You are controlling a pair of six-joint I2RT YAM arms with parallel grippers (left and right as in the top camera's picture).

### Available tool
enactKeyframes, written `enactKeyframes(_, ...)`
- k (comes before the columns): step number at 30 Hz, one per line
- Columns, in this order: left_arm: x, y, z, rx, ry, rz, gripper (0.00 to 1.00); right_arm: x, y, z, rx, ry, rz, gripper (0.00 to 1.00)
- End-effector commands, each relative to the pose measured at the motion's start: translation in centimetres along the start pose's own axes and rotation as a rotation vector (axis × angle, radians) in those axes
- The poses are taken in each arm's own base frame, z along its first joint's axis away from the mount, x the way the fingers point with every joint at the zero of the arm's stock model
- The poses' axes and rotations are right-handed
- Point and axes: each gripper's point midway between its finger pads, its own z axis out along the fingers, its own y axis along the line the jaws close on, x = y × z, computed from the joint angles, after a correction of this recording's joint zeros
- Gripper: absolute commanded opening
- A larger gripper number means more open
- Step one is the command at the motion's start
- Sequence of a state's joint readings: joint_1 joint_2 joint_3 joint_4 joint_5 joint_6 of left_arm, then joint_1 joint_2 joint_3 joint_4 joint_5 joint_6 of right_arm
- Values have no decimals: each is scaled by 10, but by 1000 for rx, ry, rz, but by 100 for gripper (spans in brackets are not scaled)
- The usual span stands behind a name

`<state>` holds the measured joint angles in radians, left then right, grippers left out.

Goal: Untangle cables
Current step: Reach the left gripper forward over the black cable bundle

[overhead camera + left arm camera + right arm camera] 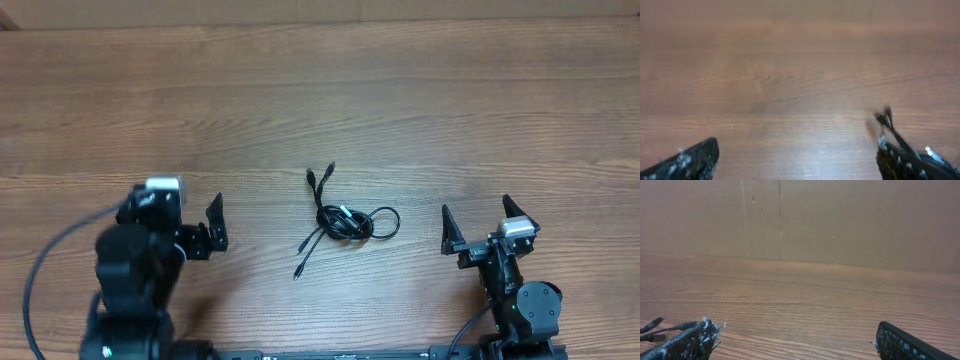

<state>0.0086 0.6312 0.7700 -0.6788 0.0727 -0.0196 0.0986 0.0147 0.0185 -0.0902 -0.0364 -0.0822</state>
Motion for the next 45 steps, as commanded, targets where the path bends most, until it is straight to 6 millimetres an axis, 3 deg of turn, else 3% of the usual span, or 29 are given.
enactKeyframes(1, -23, -7, 1, 36, 69, -29, 100, 1, -2, 0, 13, -8, 3, 100)
enactKeyframes(6, -29, -14, 9, 55, 226, -58, 100, 1, -2, 0, 13, -8, 3, 100)
enactKeyframes(11, -22, -36, 21, 42, 397, -28, 100, 1, -2, 0, 13, -8, 3, 100)
enactKeyframes(15, -11, -67, 28, 72, 457, 39, 100, 1, -2, 0, 13, -8, 3, 100)
enactKeyframes(16, -4, -87, 32, 115, 482, 89, 100, 1, -2, 0, 13, -8, 3, 100)
enactKeyframes(21, 8, -134, 44, 251, 518, 149, 100, 1, -2, 0, 13, -8, 3, 100)
enactKeyframes(25, 23, -160, 48, 355, 587, 152, 100, 1, -2, 0, 13, -8, 3, 100)
enactKeyframes(29, 24, -191, 60, 475, 607, 76, 100, 1, -2, 0, 13, -8, 3, 100)
enactKeyframes(34, 52, -200, 81, 335, 754, -167, 100, 1, -2, 0, 13, -8, 3, 100)
enactKeyframes(40, 86, -208, 97, 95, 787, -259, 100, 1, -2, 0, 13, -8, 3, 100)
enactKeyframes(45, 102, -212, 102, -54, 747, -320, 99, 1, -2, 0, 13, -8, 3, 100)
